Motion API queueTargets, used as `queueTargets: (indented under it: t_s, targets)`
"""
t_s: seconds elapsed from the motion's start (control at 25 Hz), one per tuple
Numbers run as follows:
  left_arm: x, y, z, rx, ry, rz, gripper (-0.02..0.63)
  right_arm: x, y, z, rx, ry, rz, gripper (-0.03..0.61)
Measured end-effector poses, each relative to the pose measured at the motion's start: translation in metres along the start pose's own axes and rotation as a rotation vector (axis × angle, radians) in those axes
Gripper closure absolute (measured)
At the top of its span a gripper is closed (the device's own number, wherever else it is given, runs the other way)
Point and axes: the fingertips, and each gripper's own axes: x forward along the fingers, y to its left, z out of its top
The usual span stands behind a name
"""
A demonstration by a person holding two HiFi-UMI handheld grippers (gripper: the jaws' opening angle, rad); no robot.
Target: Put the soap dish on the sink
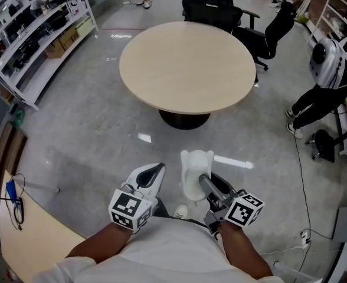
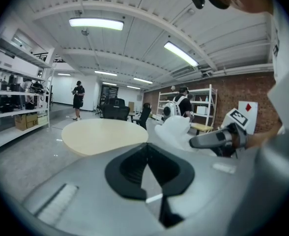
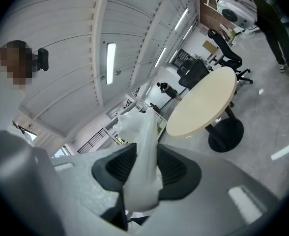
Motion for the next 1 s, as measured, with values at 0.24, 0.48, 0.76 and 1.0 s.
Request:
queueTargets:
  t_s: [0.24, 0.48, 0.76, 1.0]
  targets:
    - [0.011, 0.005, -0.001, 0.003, 0.016, -0.008, 0.606, 0.007, -0.012, 0.006, 0.01, 0.002, -0.011, 0.443]
    - [0.026, 0.021, 0.006, 0.004, 0.013, -0.022, 0.606, 0.022, -0.018, 0.014, 0.007, 0.002, -0.023, 0.443]
    - [0.047, 0.054, 0.012, -0.016, 0.022, -0.025, 0.606, 0.054, -0.033, 0.026, 0.023, 0.013, -0.05, 0.443]
    - [0.067, 0.099, 0.024, -0.037, 0.019, -0.008, 0.606, 0.091, -0.043, 0.044, 0.029, 0.019, -0.07, 0.443]
